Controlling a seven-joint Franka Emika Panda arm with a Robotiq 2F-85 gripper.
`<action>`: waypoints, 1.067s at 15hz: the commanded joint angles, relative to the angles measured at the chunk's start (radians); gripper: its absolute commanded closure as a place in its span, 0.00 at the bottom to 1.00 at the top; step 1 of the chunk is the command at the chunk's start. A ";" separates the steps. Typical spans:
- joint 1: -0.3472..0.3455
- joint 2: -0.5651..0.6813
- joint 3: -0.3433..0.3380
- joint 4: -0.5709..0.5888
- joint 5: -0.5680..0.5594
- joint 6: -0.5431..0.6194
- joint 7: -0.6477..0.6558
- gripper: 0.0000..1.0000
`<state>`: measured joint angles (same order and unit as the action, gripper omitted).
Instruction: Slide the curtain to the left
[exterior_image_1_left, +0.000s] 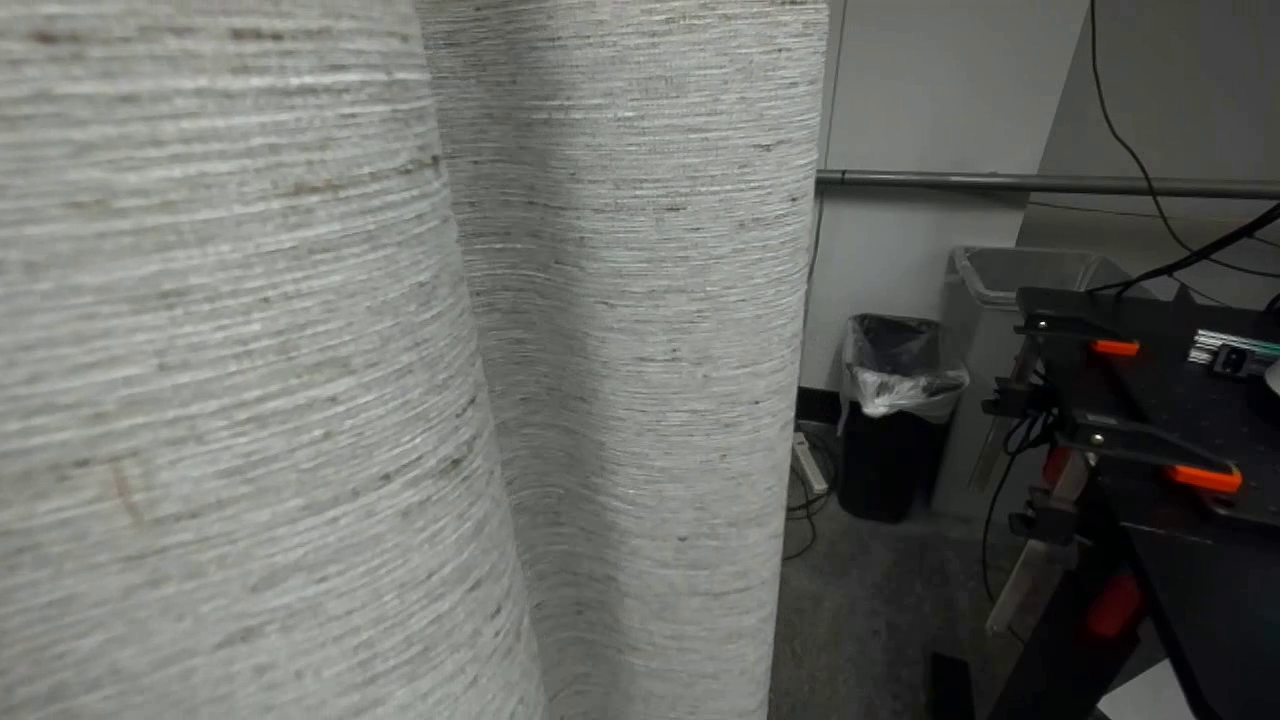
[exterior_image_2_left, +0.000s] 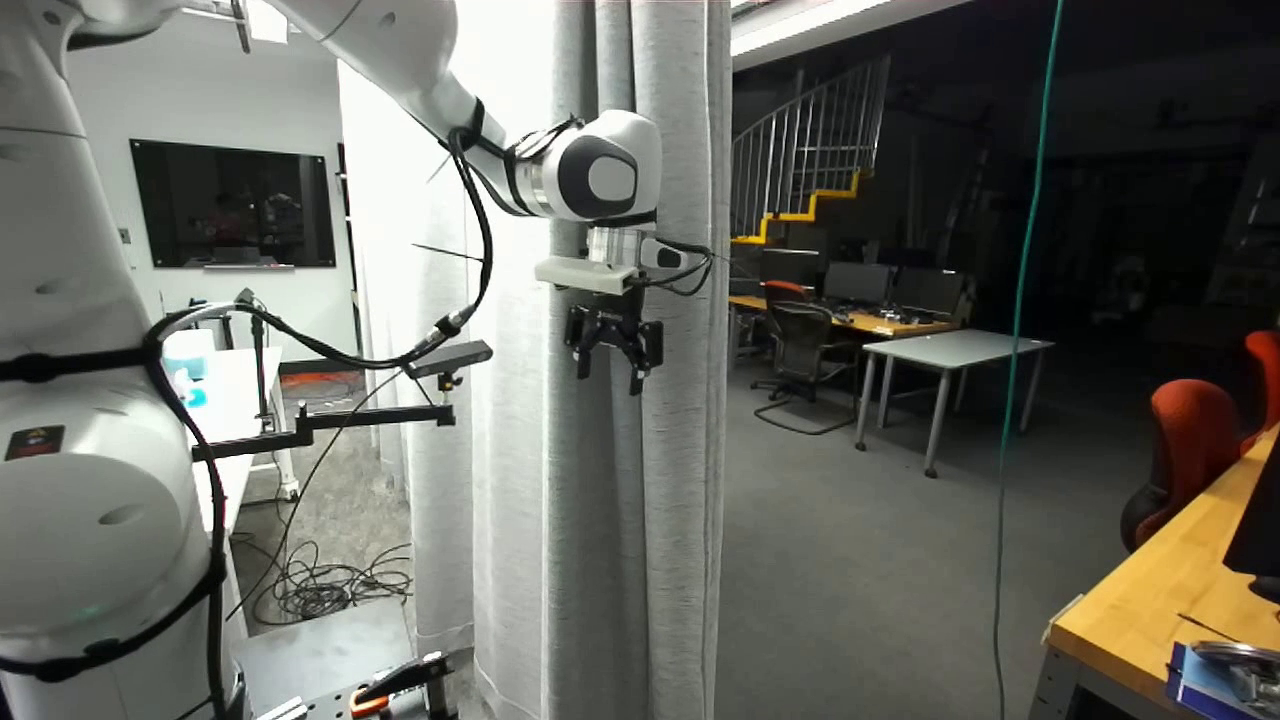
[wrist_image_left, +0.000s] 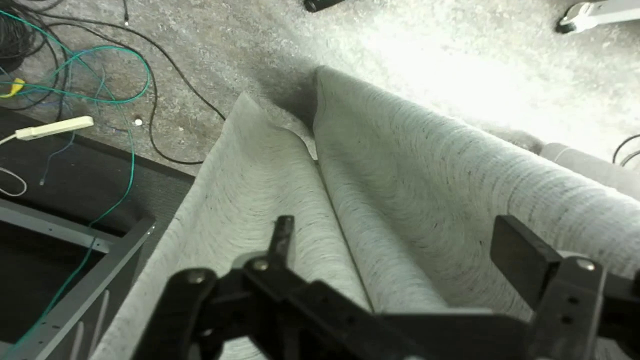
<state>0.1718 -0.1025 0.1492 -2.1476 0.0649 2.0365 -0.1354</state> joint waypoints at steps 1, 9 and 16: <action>-0.039 -0.099 -0.045 -0.050 0.013 0.002 -0.020 0.00; -0.107 -0.162 -0.126 -0.082 -0.010 -0.004 -0.007 0.00; -0.111 -0.212 -0.137 -0.121 -0.028 -0.041 -0.056 0.00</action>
<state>0.0638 -0.2582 0.0156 -2.2366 0.0541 2.0352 -0.1526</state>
